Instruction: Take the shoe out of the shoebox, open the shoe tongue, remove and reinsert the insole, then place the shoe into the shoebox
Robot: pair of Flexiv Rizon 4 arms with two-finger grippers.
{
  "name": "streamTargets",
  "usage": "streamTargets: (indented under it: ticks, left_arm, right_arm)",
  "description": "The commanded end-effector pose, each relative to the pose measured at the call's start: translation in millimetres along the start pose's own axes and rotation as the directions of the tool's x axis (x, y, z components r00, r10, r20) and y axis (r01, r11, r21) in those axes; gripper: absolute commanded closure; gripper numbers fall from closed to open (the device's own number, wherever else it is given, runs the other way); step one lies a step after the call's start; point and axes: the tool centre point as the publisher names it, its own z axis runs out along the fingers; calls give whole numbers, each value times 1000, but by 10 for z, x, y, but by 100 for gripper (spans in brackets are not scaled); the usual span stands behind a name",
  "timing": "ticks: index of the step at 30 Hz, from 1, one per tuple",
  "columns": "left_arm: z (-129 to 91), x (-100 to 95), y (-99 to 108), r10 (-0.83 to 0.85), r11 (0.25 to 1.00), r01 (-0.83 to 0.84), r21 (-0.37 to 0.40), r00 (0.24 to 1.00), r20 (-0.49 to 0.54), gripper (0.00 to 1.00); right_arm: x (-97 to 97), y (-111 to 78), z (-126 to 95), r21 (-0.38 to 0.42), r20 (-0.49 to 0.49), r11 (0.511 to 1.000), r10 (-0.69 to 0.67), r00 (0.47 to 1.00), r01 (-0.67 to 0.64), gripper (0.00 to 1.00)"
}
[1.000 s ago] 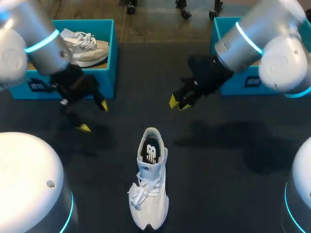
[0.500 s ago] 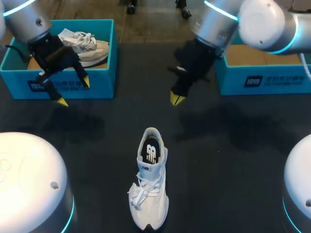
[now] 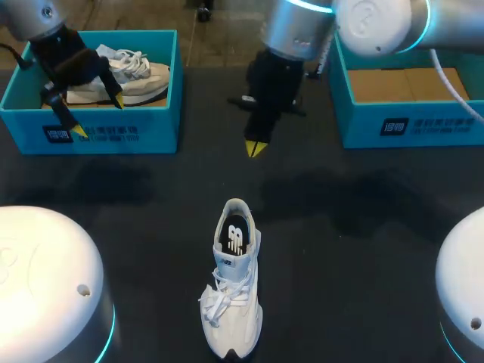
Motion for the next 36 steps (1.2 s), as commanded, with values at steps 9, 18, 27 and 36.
streamTargets:
  ticks: [9,18,27,36]
  left_arm:
    - [-180,-84,201,34,999,-36,-37,998,-48,0]
    - [-180,-84,201,34,999,-36,-37,998,-48,0]
    - [-180,-84,201,34,999,-36,-37,998,-48,0]
    - [-180,-84,201,34,999,-36,-37,998,-48,0]
  right_arm:
    - [176,-262,158,-139,120,990,49,992,-32,100]
    - [218,-299,170,-194,153,979,98,983,-67,100]
    - [392,-676,620,-252,260,951,243,935,-177,100]
    - [377,-750,711,-268,228,944,254,940,-190,100]
